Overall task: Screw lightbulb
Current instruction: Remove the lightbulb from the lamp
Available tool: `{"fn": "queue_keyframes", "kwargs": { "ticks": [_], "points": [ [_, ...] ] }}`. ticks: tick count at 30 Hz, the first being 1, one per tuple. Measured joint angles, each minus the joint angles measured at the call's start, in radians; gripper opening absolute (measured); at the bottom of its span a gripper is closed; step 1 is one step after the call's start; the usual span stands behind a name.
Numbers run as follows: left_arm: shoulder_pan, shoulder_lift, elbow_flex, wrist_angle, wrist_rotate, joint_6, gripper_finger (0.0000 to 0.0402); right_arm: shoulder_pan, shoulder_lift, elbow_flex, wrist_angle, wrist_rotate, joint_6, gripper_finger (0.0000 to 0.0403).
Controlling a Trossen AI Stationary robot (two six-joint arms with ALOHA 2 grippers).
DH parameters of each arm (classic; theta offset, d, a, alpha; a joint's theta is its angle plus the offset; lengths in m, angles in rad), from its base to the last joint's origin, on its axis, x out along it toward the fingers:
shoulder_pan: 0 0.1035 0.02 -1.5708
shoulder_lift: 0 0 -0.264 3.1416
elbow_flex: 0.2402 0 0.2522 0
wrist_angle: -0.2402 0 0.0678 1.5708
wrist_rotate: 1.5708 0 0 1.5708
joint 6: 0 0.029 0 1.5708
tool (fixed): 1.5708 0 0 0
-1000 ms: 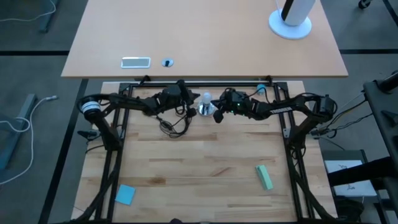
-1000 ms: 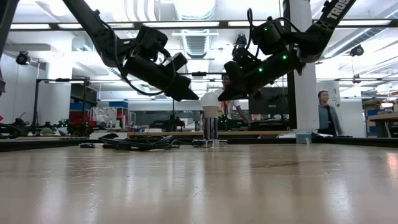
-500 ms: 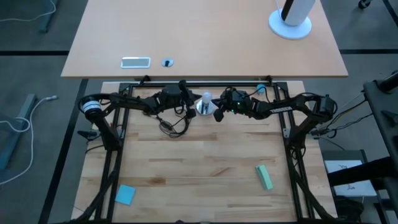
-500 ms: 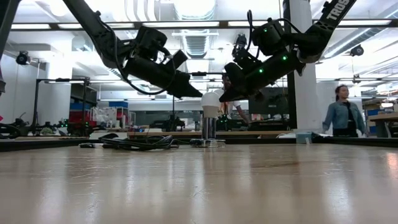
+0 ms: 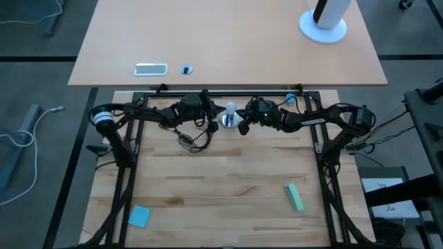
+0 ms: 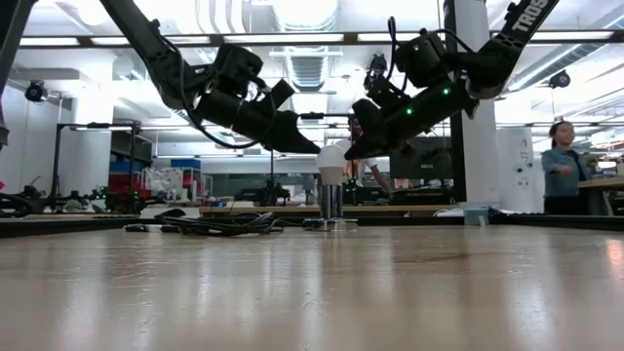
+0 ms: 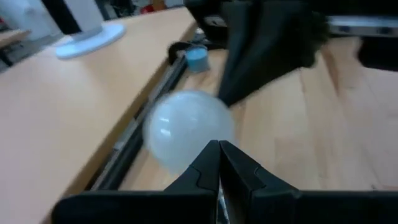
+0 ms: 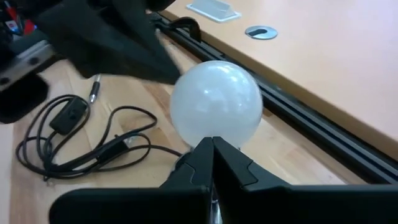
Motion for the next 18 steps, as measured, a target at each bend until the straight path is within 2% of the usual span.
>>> {"fn": "queue_keyframes", "kwargs": {
  "ticks": [6, 10, 12, 14, 18],
  "points": [
    [-0.008, -0.040, 0.000, -0.060, -0.007, 0.001, 0.0000, -0.006, 0.000, 0.000, -0.005, 0.012, -0.018, 0.0000],
    [-0.007, -0.066, 0.001, -0.094, -0.205, 0.049, 0.0000, -0.006, 0.000, 0.000, -0.010, -0.002, -0.016, 0.0000],
    [0.007, -0.060, 0.000, -0.098, -0.260, 0.097, 0.0000, -0.006, 0.000, 0.000, -0.004, -0.046, -0.002, 0.0000],
    [0.027, -0.035, 0.014, -0.084, -0.242, 0.105, 0.0000, -0.005, 0.000, 0.000, 0.005, -0.072, 0.007, 0.0000],
    [0.049, 0.039, 0.062, -0.092, -0.132, 0.063, 0.0000, -0.008, 0.000, 0.000, 0.023, -0.073, 0.007, 0.0000]
  ]
}}
